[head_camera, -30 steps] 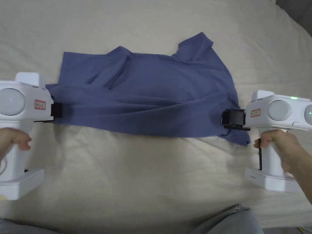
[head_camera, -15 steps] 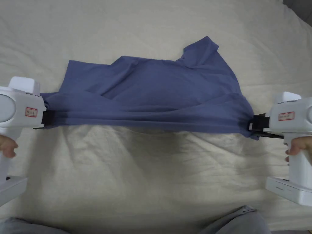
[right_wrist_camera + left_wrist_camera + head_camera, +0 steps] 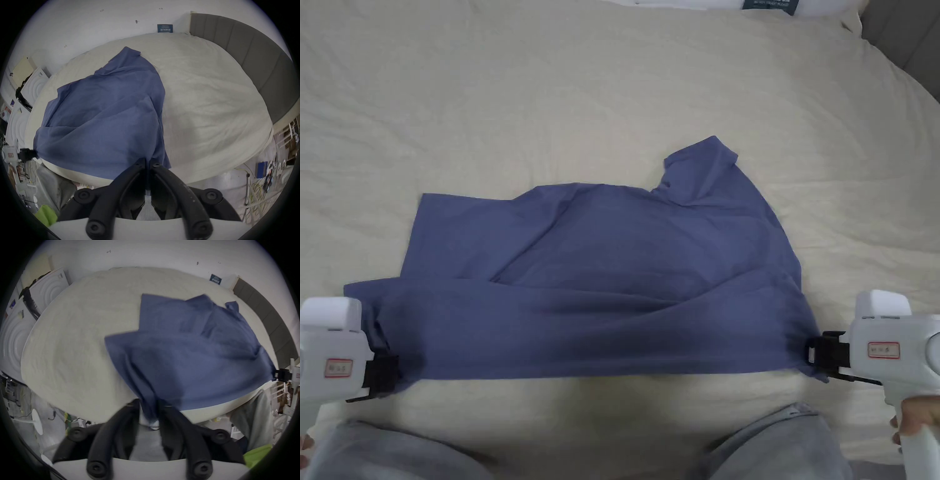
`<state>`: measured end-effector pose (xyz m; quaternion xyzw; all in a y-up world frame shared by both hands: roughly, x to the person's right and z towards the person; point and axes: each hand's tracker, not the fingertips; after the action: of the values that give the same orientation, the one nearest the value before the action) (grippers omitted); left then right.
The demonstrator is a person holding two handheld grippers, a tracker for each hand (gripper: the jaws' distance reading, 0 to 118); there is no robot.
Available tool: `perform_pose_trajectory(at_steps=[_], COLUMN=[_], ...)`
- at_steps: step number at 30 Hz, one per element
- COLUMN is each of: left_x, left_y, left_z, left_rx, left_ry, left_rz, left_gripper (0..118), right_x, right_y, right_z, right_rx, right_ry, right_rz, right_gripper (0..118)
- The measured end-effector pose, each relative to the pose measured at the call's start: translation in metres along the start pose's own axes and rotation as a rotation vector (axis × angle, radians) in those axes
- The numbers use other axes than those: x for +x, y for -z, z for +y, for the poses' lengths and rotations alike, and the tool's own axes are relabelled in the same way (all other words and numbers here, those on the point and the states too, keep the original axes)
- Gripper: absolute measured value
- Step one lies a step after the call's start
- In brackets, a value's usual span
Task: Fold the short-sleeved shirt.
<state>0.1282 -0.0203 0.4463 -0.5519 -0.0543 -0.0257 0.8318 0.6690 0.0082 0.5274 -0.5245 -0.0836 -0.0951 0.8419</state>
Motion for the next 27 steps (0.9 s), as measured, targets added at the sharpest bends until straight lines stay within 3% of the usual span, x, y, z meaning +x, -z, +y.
perform_pose_trajectory(at_steps=[1,2,3,4,5,7,11,15,19,21,22,23,25,26,27], left_x=[0.000,-0.003,-0.008,-0.011,-0.015,-0.015,0.004,0.042,0.065,0.076,0.082,0.085,0.091,0.093,0.093], left_y=[0.000,-0.001,-0.006,-0.014,-0.027,-0.061,-0.102,-0.133,-0.118,-0.116,-0.116,-0.116,-0.113,-0.111,-0.110], left_z=[-0.001,0.001,0.004,0.010,0.017,0.030,0.050,0.052,0.051,0.048,0.046,0.046,0.048,0.049,0.049], left_rx=[-0.001,0.030,0.070,0.110,0.172,0.328,0.635,0.877,0.970,0.970,0.974,0.968,0.947,0.943,0.943], left_ry=[0.004,0.012,-0.004,-0.034,-0.079,-0.123,-0.116,-0.078,-0.037,-0.022,-0.015,-0.009,-0.004,-0.001,0.003], left_rz=[0.048,0.071,0.072,0.065,0.045,0.003,0.085,0.134,0.183,0.167,0.152,0.134,0.132,0.131,0.126], left_gripper=[53,86,106,118,118,118,118,118,118,107,92,66,23,9,1], right_x=[0.000,0.000,0.000,0.000,-0.002,-0.008,-0.031,-0.059,-0.082,-0.087,-0.088,-0.089,-0.091,-0.092,-0.092], right_y=[-0.002,-0.007,-0.014,-0.021,-0.035,-0.062,-0.117,-0.147,-0.142,-0.133,-0.130,-0.127,-0.122,-0.119,-0.115], right_z=[0.000,0.002,0.007,0.011,0.018,0.030,0.045,0.038,0.030,0.028,0.026,0.025,0.025,0.027,0.029], right_rx=[0.005,0.012,0.033,0.072,0.128,0.253,0.566,0.858,0.917,0.905,0.897,0.885,0.881,0.867,0.849], right_ry=[0.014,0.026,0.028,0.014,0.004,-0.013,-0.051,-0.085,-0.119,-0.108,-0.100,-0.092,-0.070,-0.060,-0.050], right_rz=[-0.002,-0.007,-0.025,-0.039,-0.051,-0.072,-0.074,-0.035,-0.064,-0.060,-0.043,-0.017,-0.007,-0.007,-0.006], right_gripper=[16,37,73,94,102,102,118,118,118,118,118,107,57,16,3])
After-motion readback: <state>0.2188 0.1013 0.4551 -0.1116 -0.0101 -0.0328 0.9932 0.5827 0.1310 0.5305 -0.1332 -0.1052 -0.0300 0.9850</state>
